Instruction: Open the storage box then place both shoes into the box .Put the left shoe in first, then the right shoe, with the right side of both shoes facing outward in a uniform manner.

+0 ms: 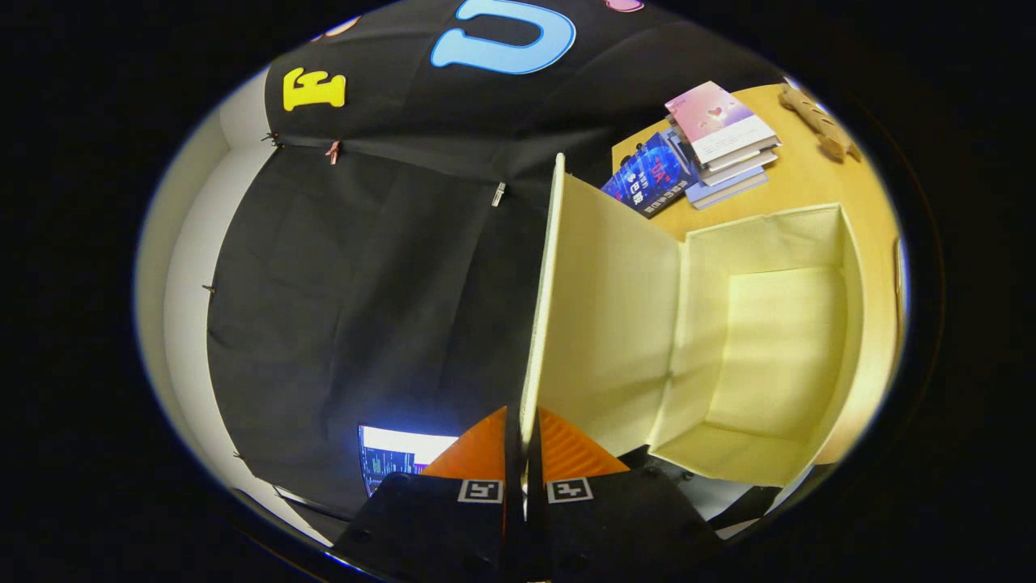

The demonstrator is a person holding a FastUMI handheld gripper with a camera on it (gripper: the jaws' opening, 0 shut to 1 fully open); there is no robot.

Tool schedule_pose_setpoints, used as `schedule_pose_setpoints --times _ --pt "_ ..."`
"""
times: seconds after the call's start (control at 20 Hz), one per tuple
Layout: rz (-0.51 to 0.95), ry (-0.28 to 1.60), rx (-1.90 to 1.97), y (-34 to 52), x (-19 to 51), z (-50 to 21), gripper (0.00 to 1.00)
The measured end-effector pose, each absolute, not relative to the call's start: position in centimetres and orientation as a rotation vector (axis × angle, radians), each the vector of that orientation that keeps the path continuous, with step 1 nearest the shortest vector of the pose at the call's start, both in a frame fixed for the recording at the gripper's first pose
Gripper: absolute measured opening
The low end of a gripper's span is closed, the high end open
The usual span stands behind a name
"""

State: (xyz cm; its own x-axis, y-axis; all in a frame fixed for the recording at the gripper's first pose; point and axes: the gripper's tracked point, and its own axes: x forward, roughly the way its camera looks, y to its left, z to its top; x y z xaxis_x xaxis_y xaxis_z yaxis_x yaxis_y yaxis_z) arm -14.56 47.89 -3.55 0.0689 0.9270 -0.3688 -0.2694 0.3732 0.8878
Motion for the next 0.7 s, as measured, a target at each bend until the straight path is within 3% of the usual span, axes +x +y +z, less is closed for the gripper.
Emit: schedule_pose_setpoints --times 0.4,0.55,0.6,0.7 --pt "1.059 1.156 0.698 54.2 -15.5 -4.9 0.06" --pt "1.027 1.093 0.684 55.0 -13.9 -5.5 0.12" --pt "1.007 1.069 0.673 54.5 -13.0 -5.8 0.18" --pt "0.976 1.032 0.642 53.5 -12.2 -6.3 0.68"
